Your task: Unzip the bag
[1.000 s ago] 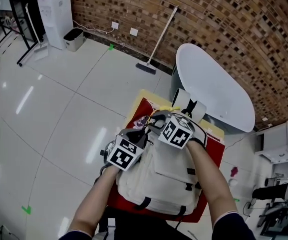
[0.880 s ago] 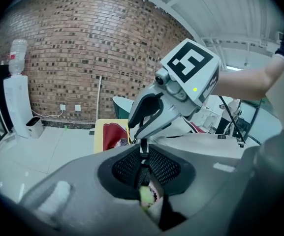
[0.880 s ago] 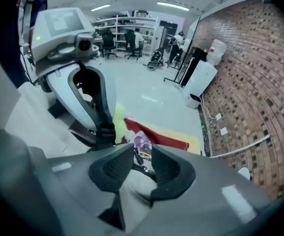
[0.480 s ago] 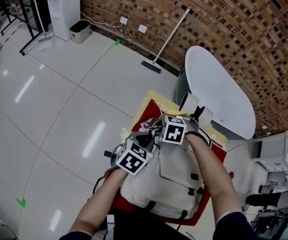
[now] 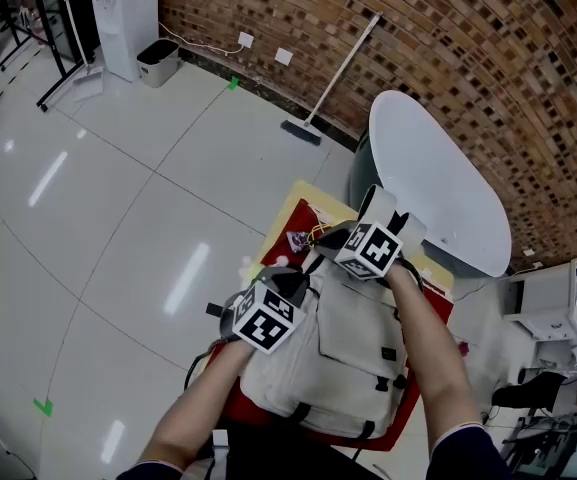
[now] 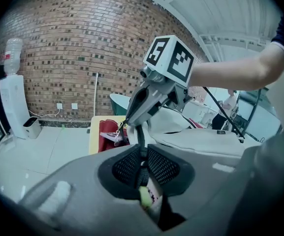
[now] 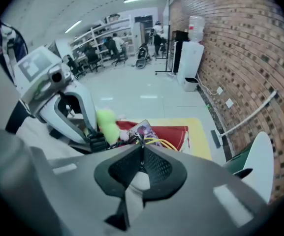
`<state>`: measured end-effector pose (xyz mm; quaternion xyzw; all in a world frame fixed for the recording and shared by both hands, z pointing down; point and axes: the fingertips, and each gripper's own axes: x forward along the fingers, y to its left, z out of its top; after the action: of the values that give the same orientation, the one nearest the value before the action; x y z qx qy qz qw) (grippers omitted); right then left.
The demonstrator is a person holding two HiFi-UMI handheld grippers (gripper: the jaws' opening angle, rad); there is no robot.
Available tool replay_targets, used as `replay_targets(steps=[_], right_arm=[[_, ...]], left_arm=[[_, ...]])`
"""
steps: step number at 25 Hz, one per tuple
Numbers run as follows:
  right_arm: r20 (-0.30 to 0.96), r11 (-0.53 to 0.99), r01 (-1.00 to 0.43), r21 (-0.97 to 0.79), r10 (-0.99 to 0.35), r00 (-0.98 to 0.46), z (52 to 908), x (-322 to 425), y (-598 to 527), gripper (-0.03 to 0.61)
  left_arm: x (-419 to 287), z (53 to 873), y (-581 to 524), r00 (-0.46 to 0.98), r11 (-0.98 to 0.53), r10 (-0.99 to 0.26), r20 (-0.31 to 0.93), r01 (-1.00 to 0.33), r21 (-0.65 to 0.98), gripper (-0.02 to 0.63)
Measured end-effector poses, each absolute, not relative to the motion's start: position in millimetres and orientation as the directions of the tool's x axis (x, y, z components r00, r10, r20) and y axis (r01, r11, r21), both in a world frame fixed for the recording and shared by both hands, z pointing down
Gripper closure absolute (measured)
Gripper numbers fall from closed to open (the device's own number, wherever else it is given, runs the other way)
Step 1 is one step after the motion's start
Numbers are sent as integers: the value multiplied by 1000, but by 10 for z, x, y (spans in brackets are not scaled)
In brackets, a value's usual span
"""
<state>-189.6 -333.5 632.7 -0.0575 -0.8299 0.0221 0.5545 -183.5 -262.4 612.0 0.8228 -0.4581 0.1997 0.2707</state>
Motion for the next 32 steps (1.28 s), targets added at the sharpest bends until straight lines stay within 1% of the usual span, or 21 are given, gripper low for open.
replay_targets(steps=[2, 6, 10, 13, 17, 21, 24, 25, 28, 29, 30, 32], right_arm=[[893, 992, -23, -124, 101, -439, 6244, -1867, -3441, 555], [843, 975, -167, -146, 34, -537, 6111, -1759, -3691, 555], [778, 934, -298, -197, -35, -627, 5988, -1608, -3927, 554], [720, 894, -372, -250, -85, -689, 5886, -1489, -4090, 554], [661, 859, -407, -310, -113, -742, 5784, -1350, -4197, 552], [610, 845, -416, -336, -141, -779, 5725, -1319, -4175, 552], [579, 844, -409, -348, -149, -802, 5652, -1322, -4115, 555], [569, 841, -407, -356, -150, -809, 5624, -1323, -4090, 555], [540, 833, -396, -386, -144, -829, 5512, -1307, -4007, 558], [536, 833, -394, -389, -143, -832, 5478, -1299, -3993, 558], [534, 833, -394, -389, -145, -833, 5456, -1291, -3994, 558], [527, 825, -403, -395, -156, -836, 5437, -1260, -4038, 557]], left_arm=[[-1814, 6129, -2605, 500, -445, -634, 589, -860, 250, 575], [-1760, 6195, -2558, 492, -457, -613, 619, -859, 230, 588], [-1790, 6230, -2517, 496, -469, -592, 634, -853, 229, 586], [-1926, 6052, -2608, 487, -459, -616, 620, -861, 220, 574], [-1966, 5694, -2889, 463, -464, -663, 588, -871, 162, 574], [-1725, 5540, -3270, 490, -529, -658, 571, -841, 112, 570], [-1396, 5591, -3544, 524, -575, -629, 575, -811, 110, 470], [-1314, 5644, -3602, 520, -584, -617, 591, -806, 100, 460], [-1212, 5810, -3689, 466, -593, -593, 657, -804, 36, 462], [-1213, 5837, -3695, 452, -591, -593, 666, -807, 21, 520], [-1220, 5841, -3696, 445, -585, -599, 666, -811, 15, 547], [-1228, 5815, -3691, 439, -575, -609, 661, -818, 13, 566]])
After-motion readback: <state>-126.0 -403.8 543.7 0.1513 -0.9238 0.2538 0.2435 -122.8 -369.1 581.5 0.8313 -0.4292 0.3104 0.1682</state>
